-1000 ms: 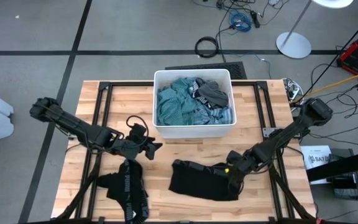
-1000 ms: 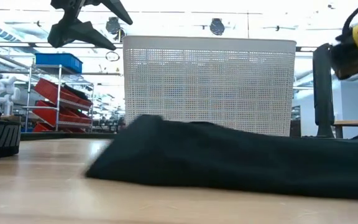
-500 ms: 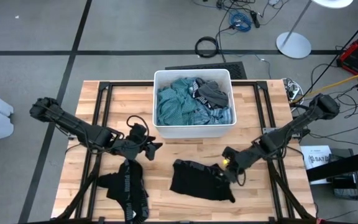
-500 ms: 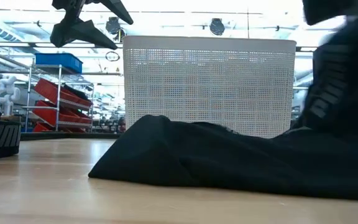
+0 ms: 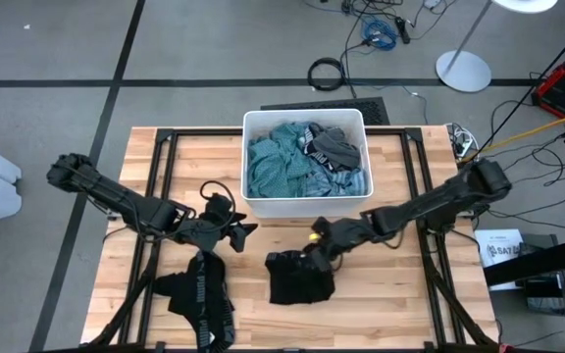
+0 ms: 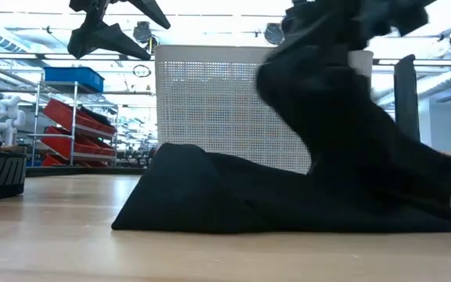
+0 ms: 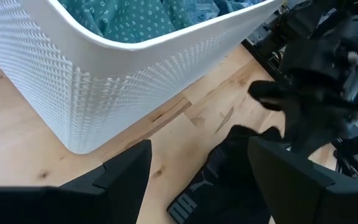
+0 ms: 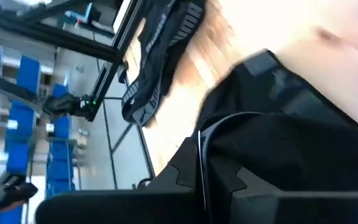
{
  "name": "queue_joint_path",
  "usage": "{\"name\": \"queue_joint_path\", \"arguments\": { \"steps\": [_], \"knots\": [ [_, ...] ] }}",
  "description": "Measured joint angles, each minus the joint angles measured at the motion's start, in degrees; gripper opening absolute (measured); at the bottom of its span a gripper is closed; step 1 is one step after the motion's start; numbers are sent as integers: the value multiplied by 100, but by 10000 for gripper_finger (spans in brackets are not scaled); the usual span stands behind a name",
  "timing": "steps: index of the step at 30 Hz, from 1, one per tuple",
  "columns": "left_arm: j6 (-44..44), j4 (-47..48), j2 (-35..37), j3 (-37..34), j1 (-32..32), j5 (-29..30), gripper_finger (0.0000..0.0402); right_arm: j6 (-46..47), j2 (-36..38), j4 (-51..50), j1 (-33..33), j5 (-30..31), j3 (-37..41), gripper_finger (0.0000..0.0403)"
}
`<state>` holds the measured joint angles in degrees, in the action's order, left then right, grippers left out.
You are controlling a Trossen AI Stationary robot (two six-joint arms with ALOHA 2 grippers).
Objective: Sort clothes
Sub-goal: Put the black underwear into the white laundry organizer
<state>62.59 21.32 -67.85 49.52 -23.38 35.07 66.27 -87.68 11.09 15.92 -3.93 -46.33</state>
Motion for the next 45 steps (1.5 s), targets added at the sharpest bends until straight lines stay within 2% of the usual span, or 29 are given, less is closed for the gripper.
{"name": "queue_joint_path", "arguments": {
  "steps": [5, 12, 15, 18, 22, 27, 31, 34, 39, 45],
  "knots": [
    [2, -11, 0, 0, 0, -2, 278, -764, -839, -347, -149, -200, -892, 0],
    [0, -216, 0, 2, 0, -2, 278, -1743, -1921, -1988, -241, -160, -2219, 6],
    [0, -238, 0, 2, 0, -4, 278, -2404, -2297, -2342, -200, -200, -2621, 9],
    [0, -244, 0, 2, 0, -4, 278, -2920, -2545, -2336, -121, -229, -2871, 26],
    [-17, -239, 0, 4, 0, -23, 278, -3392, -2631, -2329, -78, -244, -3020, 72],
    [-50, -217, 0, 4, 0, -32, 278, -3267, -2326, -2628, -100, -212, -3218, 137],
    [-50, -175, 0, 4, 0, -33, 278, -2800, -2044, -3563, -94, -86, -3489, 172],
    [-44, -169, 0, 4, 0, -47, 278, -2254, -1763, -4257, 9, 205, -3490, 179],
    [-39, -138, 0, 4, 0, -48, 278, -1779, -1499, -5246, 381, 1026, -3472, 180],
    [-44, -127, 0, 4, 0, -50, 278, -1422, -1565, -5176, 557, 1020, -3138, 181]
  ]
}}
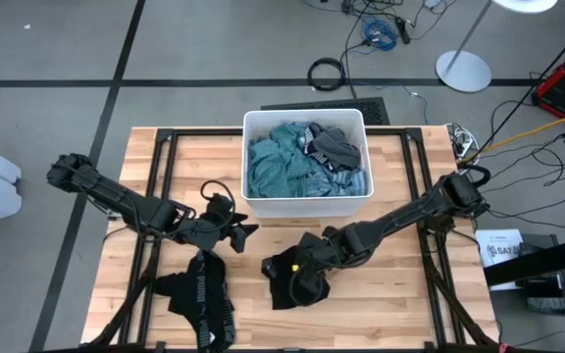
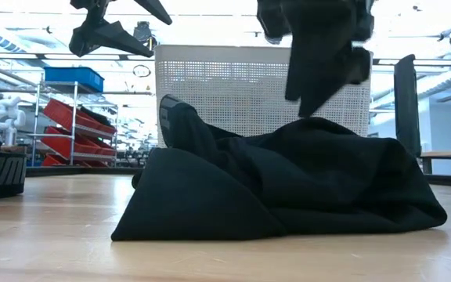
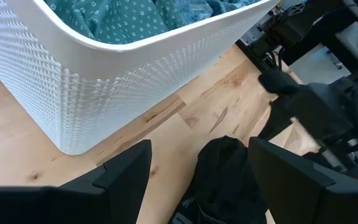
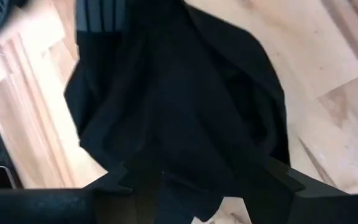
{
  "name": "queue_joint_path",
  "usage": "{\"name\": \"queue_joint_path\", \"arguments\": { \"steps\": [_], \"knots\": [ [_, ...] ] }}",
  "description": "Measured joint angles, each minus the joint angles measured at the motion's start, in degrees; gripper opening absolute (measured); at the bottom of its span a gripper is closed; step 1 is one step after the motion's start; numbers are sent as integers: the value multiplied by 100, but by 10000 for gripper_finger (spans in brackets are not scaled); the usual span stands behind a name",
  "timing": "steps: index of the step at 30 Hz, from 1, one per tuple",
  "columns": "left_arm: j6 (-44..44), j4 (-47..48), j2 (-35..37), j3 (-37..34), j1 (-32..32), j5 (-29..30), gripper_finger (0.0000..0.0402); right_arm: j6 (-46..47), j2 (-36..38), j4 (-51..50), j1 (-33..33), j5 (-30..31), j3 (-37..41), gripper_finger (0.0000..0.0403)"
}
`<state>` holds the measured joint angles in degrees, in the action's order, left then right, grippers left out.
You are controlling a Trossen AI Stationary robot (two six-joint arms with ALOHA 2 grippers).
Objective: Sort clothes
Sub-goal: Put the black underwear into the white laundry organizer
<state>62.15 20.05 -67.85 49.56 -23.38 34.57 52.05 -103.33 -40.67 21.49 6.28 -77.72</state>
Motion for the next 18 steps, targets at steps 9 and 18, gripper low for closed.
{"name": "queue_joint_path", "arguments": {
  "steps": [9, 18],
  "knots": [
    [29, -2, 0, 0, 0, -7, 278, 391, -20, 449, -40, 70, 254, 212],
    [48, -9, 0, 0, 0, -85, 278, 347, -840, 498, -43, -133, 258, 275]
  ]
}}
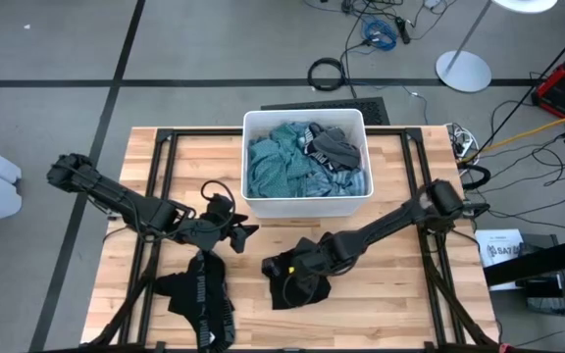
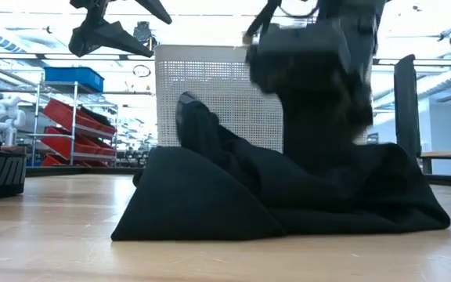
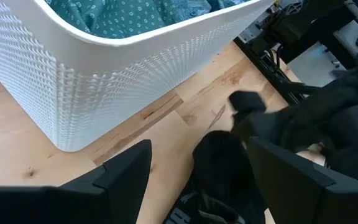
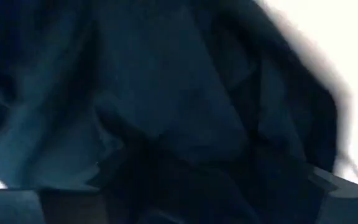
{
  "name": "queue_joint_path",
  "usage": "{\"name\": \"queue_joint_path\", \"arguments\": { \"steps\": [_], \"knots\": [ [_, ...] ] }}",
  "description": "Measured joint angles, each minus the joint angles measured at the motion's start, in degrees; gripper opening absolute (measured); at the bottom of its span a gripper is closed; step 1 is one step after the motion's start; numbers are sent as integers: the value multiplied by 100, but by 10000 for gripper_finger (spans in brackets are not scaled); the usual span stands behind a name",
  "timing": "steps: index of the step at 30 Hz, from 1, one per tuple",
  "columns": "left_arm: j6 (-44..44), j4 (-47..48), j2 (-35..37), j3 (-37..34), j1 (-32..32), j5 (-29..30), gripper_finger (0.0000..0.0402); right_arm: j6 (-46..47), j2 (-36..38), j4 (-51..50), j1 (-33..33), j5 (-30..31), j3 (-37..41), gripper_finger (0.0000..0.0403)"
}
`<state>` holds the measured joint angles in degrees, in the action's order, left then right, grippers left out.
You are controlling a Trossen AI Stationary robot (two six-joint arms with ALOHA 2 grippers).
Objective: Sort clothes
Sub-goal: Put the black underwear into the white laundry organizer
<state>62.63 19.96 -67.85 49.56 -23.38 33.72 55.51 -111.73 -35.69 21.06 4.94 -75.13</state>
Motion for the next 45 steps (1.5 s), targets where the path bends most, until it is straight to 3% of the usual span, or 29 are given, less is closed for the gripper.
{"name": "queue_joint_path", "arguments": {
  "steps": [4, 7, 16, 24, 29, 34, 40, 45],
  "knots": [
    [0, -1, 0, 0, 0, -23, 278, -140, -352, 50, 16, -189, -33, 276],
    [0, 1, 0, 0, 0, -57, 278, -92, -410, -36, 100, -136, -35, 240],
    [-4, 7, 0, -1, 0, -60, 278, -423, -175, -301, 263, -204, -2, 18],
    [-7, 11, -2, -2, 0, -53, 278, -430, 592, -519, 286, -163, 22, 5],
    [-33, 14, -2, -2, 0, 2, 278, -438, 1281, -862, 310, 455, 20, 3],
    [-57, 35, -2, -2, 36, 188, 278, -809, 1803, -1477, 132, 1509, 11, 2],
    [-57, 34, -2, -2, 134, 209, 278, -1247, 2469, -1719, -345, 1825, 11, 1],
    [-40, 17, -2, -2, 173, 208, 278, -2479, 3224, -786, -644, 1781, 11, 1]
  ]
}}
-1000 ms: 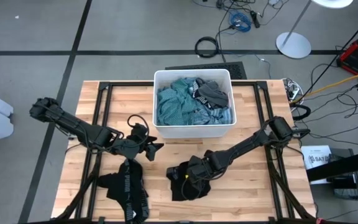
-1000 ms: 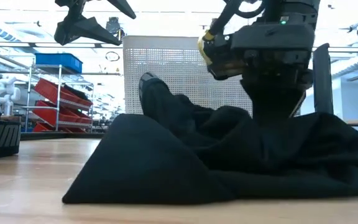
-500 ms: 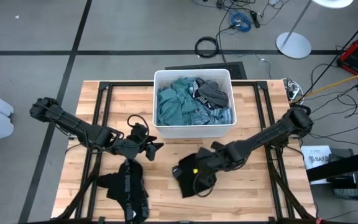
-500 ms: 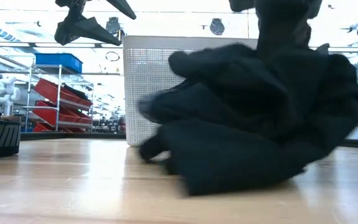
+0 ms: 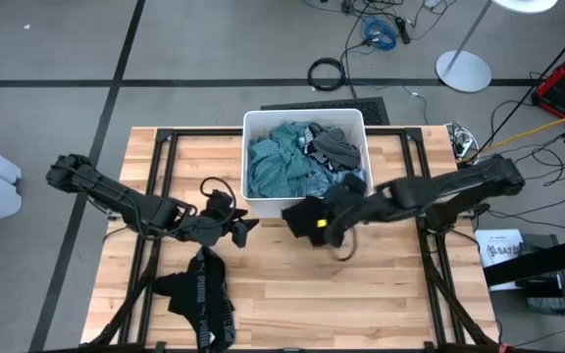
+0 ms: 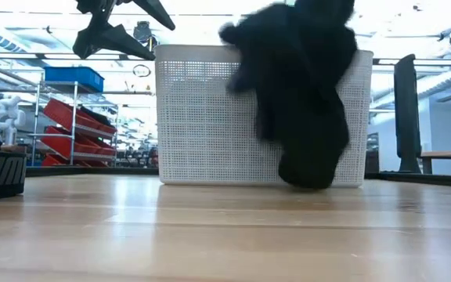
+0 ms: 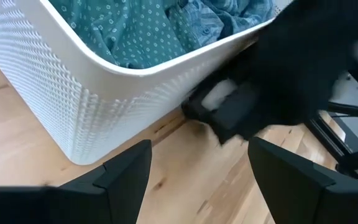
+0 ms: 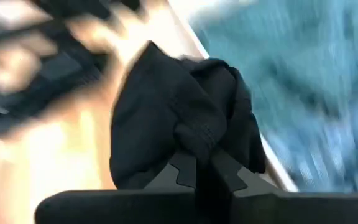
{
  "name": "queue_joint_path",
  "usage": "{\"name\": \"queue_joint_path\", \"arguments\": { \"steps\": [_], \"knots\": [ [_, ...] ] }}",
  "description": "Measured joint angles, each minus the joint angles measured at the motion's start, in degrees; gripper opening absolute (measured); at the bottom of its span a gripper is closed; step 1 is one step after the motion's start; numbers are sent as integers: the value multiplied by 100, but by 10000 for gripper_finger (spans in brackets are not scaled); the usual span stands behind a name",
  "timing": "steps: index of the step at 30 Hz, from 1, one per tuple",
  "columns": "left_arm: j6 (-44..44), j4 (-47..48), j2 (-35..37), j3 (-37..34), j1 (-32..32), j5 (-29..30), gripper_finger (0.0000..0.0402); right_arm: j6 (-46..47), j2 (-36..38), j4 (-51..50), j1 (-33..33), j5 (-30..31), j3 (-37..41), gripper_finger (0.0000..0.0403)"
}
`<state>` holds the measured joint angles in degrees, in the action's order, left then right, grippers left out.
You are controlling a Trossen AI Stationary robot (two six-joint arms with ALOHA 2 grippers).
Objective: Sort clothes
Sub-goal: Put the black underwear into the white laundry organizer
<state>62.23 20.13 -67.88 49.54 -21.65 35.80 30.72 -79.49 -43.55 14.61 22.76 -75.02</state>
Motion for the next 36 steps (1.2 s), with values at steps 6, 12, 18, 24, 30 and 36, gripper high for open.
{"name": "queue_joint_path", "arguments": {
  "steps": [6, 12, 18, 24, 30, 36],
  "knots": [
    [42, -13, 0, 0, 0, 1, 278, -1339, 909, 1951, -449, 2, -7, 0],
    [43, -74, 0, 0, 74, 5, 278, -1918, 1257, 2460, -1612, 84, -13, 0],
    [40, -239, 0, -2, 176, 21, 278, -1699, 960, 1560, -2676, -845, -13, 0],
    [42, -328, 0, -2, 181, 36, 278, -1660, 184, 702, -3149, -1825, -13, 0],
    [52, -341, 0, -2, 181, 44, 278, -1785, -593, 1591, -3149, -2728, -7, 0],
    [195, -340, 0, -2, 175, 49, 278, -1490, -1066, 2866, -3102, -2923, -10, 0]
  ]
}}
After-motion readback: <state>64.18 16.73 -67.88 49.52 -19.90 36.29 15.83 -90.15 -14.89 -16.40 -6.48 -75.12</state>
